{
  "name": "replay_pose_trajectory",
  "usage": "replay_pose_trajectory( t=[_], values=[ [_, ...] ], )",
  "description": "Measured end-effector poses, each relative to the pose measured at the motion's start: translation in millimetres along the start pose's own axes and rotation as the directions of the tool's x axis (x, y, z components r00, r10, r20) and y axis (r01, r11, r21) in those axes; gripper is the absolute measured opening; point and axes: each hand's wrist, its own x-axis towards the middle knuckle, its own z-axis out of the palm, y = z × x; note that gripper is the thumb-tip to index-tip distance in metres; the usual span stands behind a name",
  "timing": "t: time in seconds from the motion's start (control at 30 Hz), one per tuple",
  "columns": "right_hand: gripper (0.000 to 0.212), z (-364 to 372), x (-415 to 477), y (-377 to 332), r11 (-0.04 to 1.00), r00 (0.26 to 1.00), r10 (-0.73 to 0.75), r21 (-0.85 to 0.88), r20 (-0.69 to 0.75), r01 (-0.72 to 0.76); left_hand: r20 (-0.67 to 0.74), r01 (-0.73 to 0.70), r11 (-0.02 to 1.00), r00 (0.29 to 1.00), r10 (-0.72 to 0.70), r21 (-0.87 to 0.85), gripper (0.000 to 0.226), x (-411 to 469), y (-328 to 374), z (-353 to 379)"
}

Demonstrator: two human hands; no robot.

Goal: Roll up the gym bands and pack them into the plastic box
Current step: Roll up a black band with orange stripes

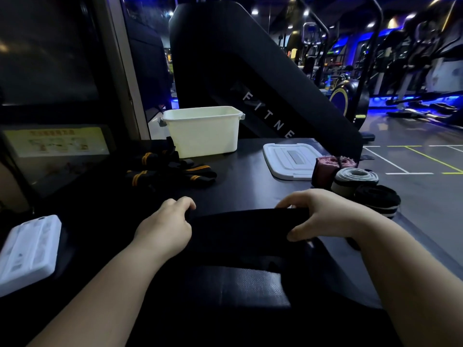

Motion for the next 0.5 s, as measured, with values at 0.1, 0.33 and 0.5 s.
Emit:
replay_pose_trajectory(
  t=[0.1, 0.33, 0.5],
  values=[
    [0.027, -12, -3, 1, 0.988, 0.993, -0.021, -0.157, -0.12, 0.002, -0.004, 0.02, 1.0, 1.0, -0.02, 0.015, 0.043, 0, -3, -2],
    [0.02, -4, 3, 17, 0.975, 0.998, 0.029, -0.218, -0.061, -0.042, -0.01, 0.057, 0.992, 0.998, -0.057, 0.109, 0.048, -4, -7, -4],
    [0.025, 19, 0, 35, 0.992, 0.988, 0.07, -0.099, -0.137, -0.084, -0.146, -0.058, 0.943, 0.983, 0.111, 0.327, 0.056, -9, 6, -3]
  ],
)
